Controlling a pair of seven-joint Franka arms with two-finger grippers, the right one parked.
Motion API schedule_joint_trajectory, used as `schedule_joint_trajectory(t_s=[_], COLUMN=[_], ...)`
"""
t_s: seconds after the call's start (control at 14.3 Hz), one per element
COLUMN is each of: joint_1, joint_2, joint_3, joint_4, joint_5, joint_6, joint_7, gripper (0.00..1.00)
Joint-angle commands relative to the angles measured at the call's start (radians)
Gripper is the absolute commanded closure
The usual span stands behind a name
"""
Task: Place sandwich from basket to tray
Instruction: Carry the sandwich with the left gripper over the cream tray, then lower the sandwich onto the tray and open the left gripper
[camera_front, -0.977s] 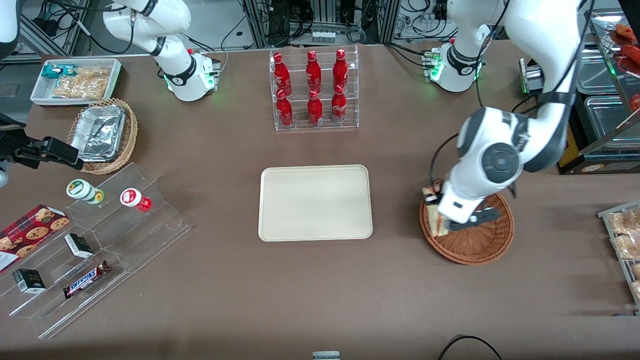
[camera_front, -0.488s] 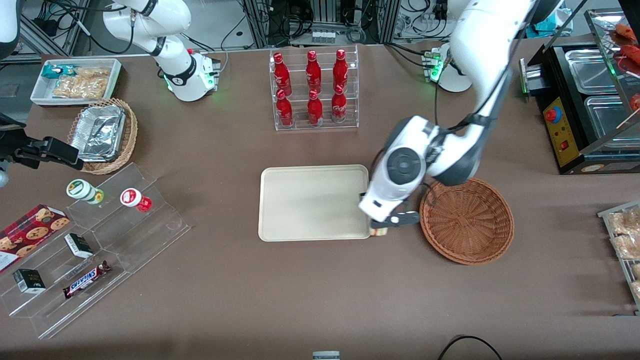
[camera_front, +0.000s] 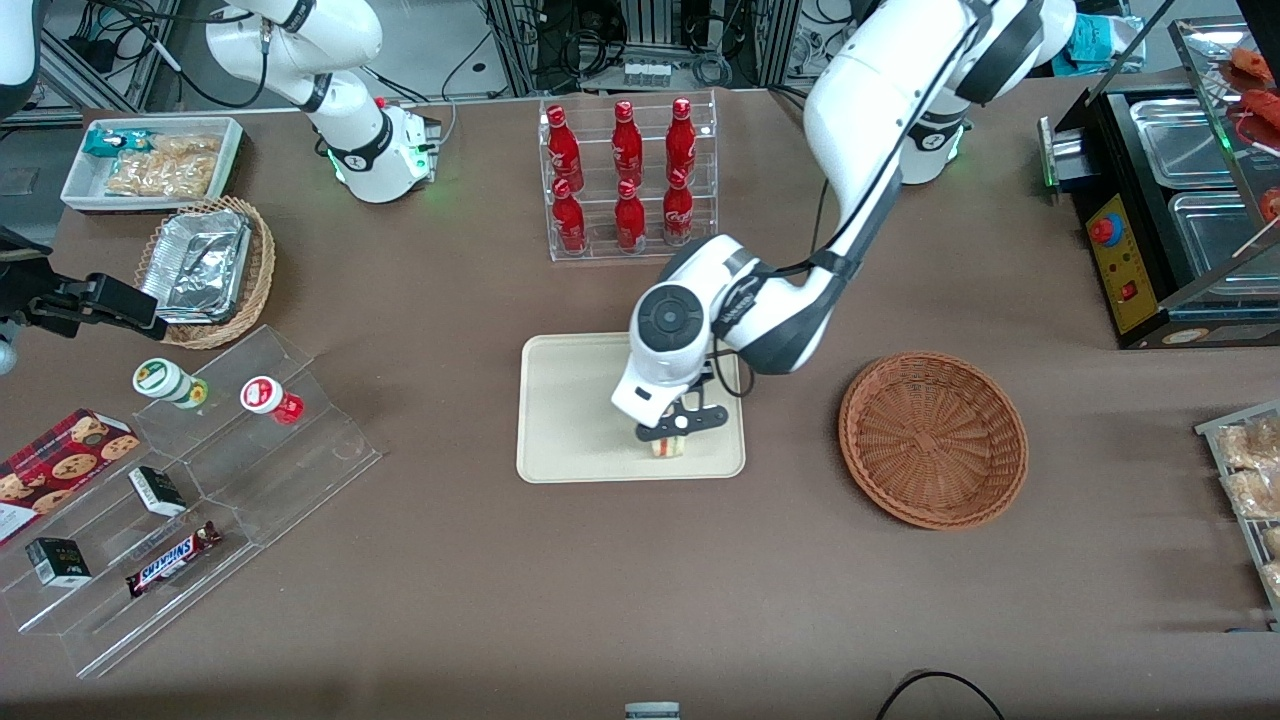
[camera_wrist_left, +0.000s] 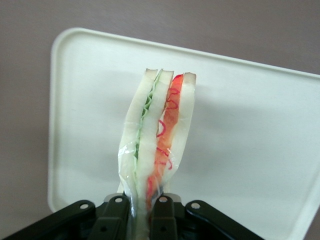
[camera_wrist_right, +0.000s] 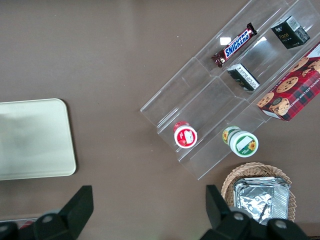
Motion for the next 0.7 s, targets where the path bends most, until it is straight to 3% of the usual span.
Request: schedule_joint_trajectory(t_s=[0.0, 0.63], joint_1=[-0.033, -0.035], joint_2=[0.06, 0.118], joint_3=[0.004, -0.057], joint_4=[0.084, 0.079], joint_5=[0.01, 0.01], joint_6=[0.027, 0.047], joint_7=[-0.066, -0.025], gripper=[0.9, 0.89])
